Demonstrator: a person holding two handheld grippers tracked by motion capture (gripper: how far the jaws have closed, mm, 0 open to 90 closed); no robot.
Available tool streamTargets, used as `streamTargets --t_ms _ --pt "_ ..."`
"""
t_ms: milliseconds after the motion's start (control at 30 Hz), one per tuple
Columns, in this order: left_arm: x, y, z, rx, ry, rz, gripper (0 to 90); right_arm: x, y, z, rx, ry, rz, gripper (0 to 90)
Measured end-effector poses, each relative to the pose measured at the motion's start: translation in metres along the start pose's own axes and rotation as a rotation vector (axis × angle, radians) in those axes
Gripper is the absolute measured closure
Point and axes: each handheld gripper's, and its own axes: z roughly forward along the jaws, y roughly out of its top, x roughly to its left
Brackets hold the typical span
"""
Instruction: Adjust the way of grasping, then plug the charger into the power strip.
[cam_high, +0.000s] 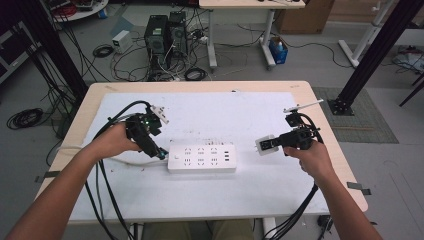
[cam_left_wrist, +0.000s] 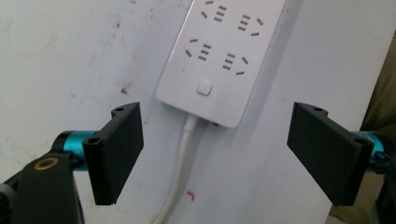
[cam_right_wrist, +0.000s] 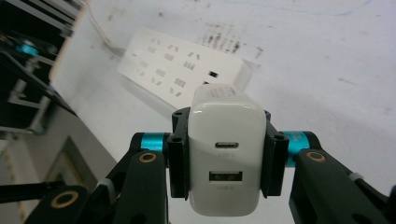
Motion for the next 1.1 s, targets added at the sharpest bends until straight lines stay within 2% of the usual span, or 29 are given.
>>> streamTargets --t_ms 67,133,333,400,433,567,600,667,700,867,1000,1033,1100 --pt "0.004 -0.005 -0.003 0.032 0.012 0.006 18.6 0.0 0.001 -0.002 0.017 -0.037 -0.022 62.2" --pt "0.005 -0.01 -0.004 0.042 0.019 -0.008 18.6 0.001 0.002 -0.005 0.034 -0.068 -0.048 62.1" --pt "0.007 -0.026 -0.009 0.062 0.033 -0.044 18.6 0.003 0.007 -0.015 0.051 -0.114 -0.084 62.1" --pt "0.007 -0.03 -0.01 0.053 0.034 -0.065 18.6 0.005 0.009 -0.019 0.048 -0.122 -0.097 62.1" --pt "0.009 -0.032 -0.011 0.058 0.038 -0.059 18.6 0.005 0.009 -0.02 0.051 -0.131 -0.111 62.1" --pt "0.011 -0.038 -0.013 0.048 0.054 -0.082 18.6 0.006 0.01 -0.023 0.074 -0.173 -0.146 62.1" --pt "0.01 -0.039 -0.012 0.038 0.053 -0.099 18.6 0.007 0.009 -0.024 0.077 -0.176 -0.15 62.1" --pt "0.011 -0.04 -0.014 0.063 0.057 -0.083 18.6 0.007 0.009 -0.024 0.081 -0.179 -0.161 62.1" --pt "0.011 -0.041 -0.014 0.054 0.055 -0.092 18.6 0.008 0.008 -0.023 0.081 -0.178 -0.164 62.1" --pt "0.011 -0.041 -0.017 0.068 0.06 -0.085 18.6 0.011 0.01 -0.022 0.084 -0.168 -0.181 62.1" --pt "0.012 -0.042 -0.02 0.08 0.064 -0.074 18.6 0.016 0.014 -0.018 0.099 -0.165 -0.217 62.1" --pt "0.012 -0.043 -0.02 0.074 0.061 -0.083 18.6 0.017 0.016 -0.017 0.103 -0.162 -0.23 62.1" --pt "0.013 -0.045 -0.021 0.091 0.053 -0.076 18.6 0.021 0.019 -0.015 0.112 -0.156 -0.251 62.1"
